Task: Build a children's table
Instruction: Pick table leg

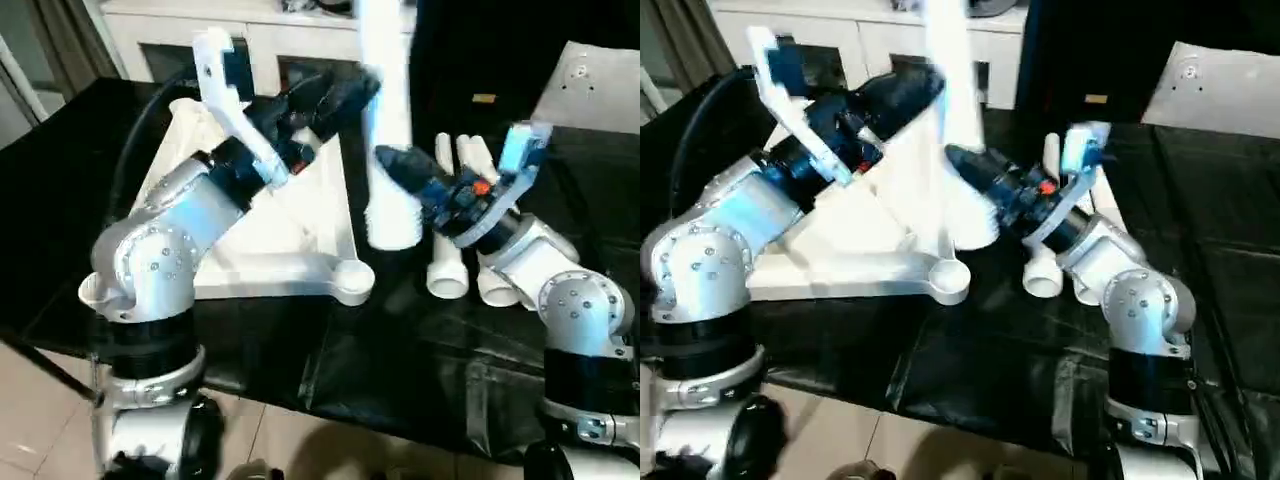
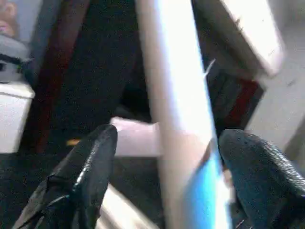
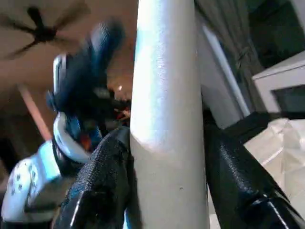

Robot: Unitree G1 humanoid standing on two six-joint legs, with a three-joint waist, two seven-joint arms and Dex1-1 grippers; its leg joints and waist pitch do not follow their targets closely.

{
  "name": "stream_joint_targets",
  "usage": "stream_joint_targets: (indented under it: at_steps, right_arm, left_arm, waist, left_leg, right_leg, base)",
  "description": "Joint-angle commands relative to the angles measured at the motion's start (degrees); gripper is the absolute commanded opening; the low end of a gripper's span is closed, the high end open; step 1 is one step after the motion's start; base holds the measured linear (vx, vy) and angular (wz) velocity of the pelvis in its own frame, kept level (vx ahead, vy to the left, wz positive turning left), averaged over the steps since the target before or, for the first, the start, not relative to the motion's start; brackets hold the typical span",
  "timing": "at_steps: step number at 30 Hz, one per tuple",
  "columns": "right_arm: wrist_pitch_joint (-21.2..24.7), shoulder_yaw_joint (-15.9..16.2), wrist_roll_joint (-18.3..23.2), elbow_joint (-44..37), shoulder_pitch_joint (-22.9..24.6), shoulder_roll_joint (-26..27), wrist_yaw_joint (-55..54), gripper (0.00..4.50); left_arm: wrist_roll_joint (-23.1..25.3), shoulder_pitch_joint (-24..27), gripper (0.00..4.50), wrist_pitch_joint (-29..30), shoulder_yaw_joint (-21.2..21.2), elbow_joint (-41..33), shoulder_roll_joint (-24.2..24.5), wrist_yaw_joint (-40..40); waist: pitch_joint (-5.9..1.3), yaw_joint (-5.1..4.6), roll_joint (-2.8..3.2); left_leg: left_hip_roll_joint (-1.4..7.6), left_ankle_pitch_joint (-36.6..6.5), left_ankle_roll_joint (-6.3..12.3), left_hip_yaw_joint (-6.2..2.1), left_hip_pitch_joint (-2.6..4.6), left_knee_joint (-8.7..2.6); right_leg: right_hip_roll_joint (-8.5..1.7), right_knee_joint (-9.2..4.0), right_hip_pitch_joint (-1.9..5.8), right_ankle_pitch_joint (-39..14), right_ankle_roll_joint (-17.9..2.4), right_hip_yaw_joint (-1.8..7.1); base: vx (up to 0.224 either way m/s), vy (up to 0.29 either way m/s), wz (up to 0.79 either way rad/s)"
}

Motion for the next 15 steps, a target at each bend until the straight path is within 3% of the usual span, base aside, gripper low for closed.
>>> stream_joint_targets:
  at_steps: [1, 6, 8, 11, 12, 15]
  right_arm:
    - [0.2, 1.2, -0.7, -1.9, 0.3, -0.6, 1.0, 1.89]
    - [-1.8, 4.5, -3.8, -2.7, 1.1, -0.8, 1.1, 1.89]
    - [-5.1, 6.1, -6.8, -2.8, 1.1, -0.4, 0.0, 1.89]
    - [-8.0, 7.3, -9.3, -2.9, 1.1, 0.3, -1.4, 1.89]
    - [-8.4, 7.6, -9.7, -2.9, 1.2, 0.3, -1.5, 1.89]
    - [-10.0, 8.6, -10.7, -3.5, 2.1, 1.2, -1.6, 1.89]
  left_arm:
    - [-2.4, -0.7, 4.24, 1.2, 1.1, -0.3, -0.3, 1.1]
    - [-2.1, 0.3, 4.47, 2.0, -0.6, -0.8, 0.3, 0.4]
    - [2.6, 1.2, 4.11, 0.1, -3.0, -0.5, 1.4, 1.4]
    - [8.1, 2.3, 4.09, -3.0, -6.9, -0.1, 4.3, 2.0]
    - [8.8, 2.5, 3.81, -3.7, -7.4, -0.2, 4.6, 2.1]
    - [9.9, 3.6, 3.70, -5.5, -8.4, -1.0, 4.1, 3.1]
  waist:
    - [-4.33, 0.35, -0.67]
    - [-4.23, 0.41, -0.39]
    - [-4.14, 0.32, -0.42]
    - [-4.15, 0.01, -0.20]
    - [-4.20, 0.10, -0.18]
    - [-4.23, 0.01, 0.10]
  left_leg:
    - [3.40, 1.5, 4.40, -0.88, -0.14, -3.70]
    - [3.41, 1.0, 4.19, -0.94, -0.11, -3.80]
    - [3.61, 0.1, 3.65, -1.05, -0.12, -3.98]
    - [3.68, -0.6, 2.83, -1.14, -0.04, -4.10]
    - [3.71, -0.5, 2.71, -1.20, 0.04, -4.10]
    - [3.74, -0.4, 2.12, -1.16, 0.00, -4.11]
  right_leg:
    - [-4.47, -3.92, 3.86, -2.4, -14.2, 2.46]
    - [-4.49, -4.23, 3.79, -4.7, -13.2, 2.43]
    - [-4.51, -4.38, 3.67, -6.2, -12.5, 2.42]
    - [-4.47, -4.43, 3.65, -6.7, -11.0, 2.51]
    - [-4.52, -4.36, 3.62, -6.3, -11.1, 2.49]
    - [-4.50, -4.11, 3.71, -3.2, -12.4, 2.52]
  base:
    - [0.000, 0.000, 0.00]
    - [0.000, 0.000, 0.00]
    - [0.000, 0.000, 0.00]
    - [0.000, 0.000, 0.00]
    - [0.000, 0.000, 0.00]
    - [0.000, 0.000, 0.00]
